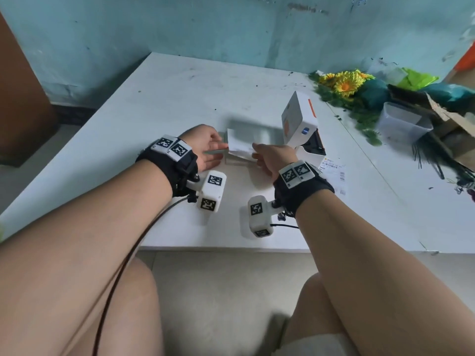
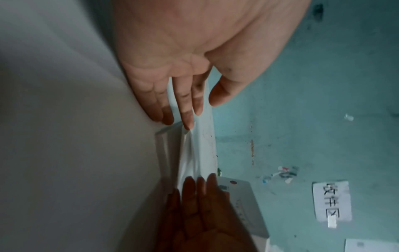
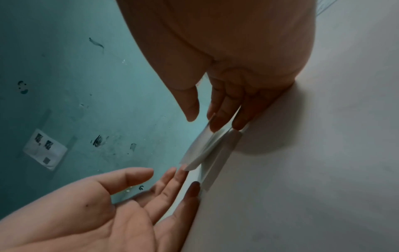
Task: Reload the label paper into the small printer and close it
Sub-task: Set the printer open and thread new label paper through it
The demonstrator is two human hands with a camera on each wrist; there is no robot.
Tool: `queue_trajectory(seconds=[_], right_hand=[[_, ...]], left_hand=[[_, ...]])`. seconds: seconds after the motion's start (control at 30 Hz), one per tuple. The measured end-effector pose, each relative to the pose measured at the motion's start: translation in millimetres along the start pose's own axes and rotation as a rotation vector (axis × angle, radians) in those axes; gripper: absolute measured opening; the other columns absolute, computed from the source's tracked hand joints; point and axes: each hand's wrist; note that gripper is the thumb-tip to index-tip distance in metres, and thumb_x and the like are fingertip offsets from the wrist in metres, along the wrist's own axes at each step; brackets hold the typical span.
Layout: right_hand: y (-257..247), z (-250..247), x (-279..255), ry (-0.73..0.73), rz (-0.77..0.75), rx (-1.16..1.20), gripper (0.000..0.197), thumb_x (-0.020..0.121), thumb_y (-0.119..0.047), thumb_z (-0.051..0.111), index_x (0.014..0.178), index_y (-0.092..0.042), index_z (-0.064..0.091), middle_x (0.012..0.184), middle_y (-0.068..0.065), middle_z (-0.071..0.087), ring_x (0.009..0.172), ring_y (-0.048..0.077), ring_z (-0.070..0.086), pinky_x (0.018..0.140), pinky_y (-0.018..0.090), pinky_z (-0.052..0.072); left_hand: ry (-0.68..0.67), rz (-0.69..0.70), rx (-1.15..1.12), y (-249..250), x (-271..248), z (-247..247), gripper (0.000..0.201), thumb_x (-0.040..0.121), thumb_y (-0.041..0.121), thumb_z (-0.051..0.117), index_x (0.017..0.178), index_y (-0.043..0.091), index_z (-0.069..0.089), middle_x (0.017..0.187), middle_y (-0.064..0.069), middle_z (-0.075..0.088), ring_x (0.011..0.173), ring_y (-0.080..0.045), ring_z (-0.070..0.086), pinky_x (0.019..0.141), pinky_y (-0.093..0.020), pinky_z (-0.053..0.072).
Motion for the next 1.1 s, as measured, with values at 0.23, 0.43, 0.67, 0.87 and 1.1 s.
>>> queue_trajectory(seconds=[0.23, 0.43, 0.67, 0.87, 1.1], right_hand=[[-0.5, -0.4, 7.4, -0.064, -0.044, -0.044, 0.022, 0.085, -0.016, 0.083, 0.106, -0.017, 0.076, 0.124, 0.009, 0.074, 0.078, 0.007, 0.063, 0.067, 0.022, 0.052], [-1.1, 1.7, -0.3, -0.066, 0.006, 0.031, 0.049, 0.088, -0.021, 0.082, 0.133, -0.007, 0.069, 0.106, -0.002, 0.069, 0.076, 0.005, 0.061, 0.063, 0.02, 0.047], [-7.4, -2.3, -15.1, -0.02, 0.032, 0.131, 0.018, 0.101, -0.009, 0.064, 0.088, -0.018, 0.074, 0.09, -0.002, 0.076, 0.069, 0.003, 0.06, 0.065, 0.015, 0.045], [-7.8, -2.6, -29.2, -0.018, -0.028, 0.096, 0.027, 0.095, -0.008, 0.071, 0.122, -0.004, 0.073, 0.112, 0.01, 0.079, 0.098, 0.02, 0.073, 0.072, 0.026, 0.053], [-20.1, -34.1, -28.0, 0.387, 0.014, 0.371, 0.059, 0.053, -0.036, 0.07, 0.109, -0.02, 0.063, 0.097, 0.004, 0.068, 0.087, 0.025, 0.065, 0.088, 0.044, 0.058]], left_hand=[[-0.017, -0.038, -0.128, 0.4, 2.7, 4.0, 0.016, 0.099, 0.01, 0.049, 0.085, 0.014, 0.056, 0.09, -0.006, 0.071, 0.083, -0.024, 0.065, 0.08, -0.034, 0.05], [-0.021, -0.022, -0.139, -6.0, 7.7, -3.2, 0.017, 0.1, 0.014, 0.055, 0.083, 0.014, 0.058, 0.077, -0.007, 0.071, 0.075, -0.021, 0.066, 0.082, -0.032, 0.053], [-0.003, 0.099, -0.019, -13.8, 11.2, 8.6, 0.007, 0.104, 0.021, 0.064, 0.105, 0.014, 0.063, 0.091, -0.008, 0.074, 0.068, -0.015, 0.071, 0.069, -0.025, 0.056], [0.003, 0.103, 0.016, -16.8, 16.1, 6.7, 0.008, 0.097, 0.002, 0.07, 0.097, 0.009, 0.069, 0.085, -0.007, 0.07, 0.073, -0.016, 0.066, 0.079, -0.028, 0.06], [-0.022, 0.136, -0.023, -15.5, 14.0, 2.5, 0.033, 0.1, -0.006, 0.065, 0.08, 0.016, 0.052, 0.08, -0.008, 0.062, 0.067, -0.018, 0.058, 0.042, -0.019, 0.052]])
Point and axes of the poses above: each hand's wrist, its own x-axis towards the middle knuckle, its own z-axis out of the palm, y = z × x
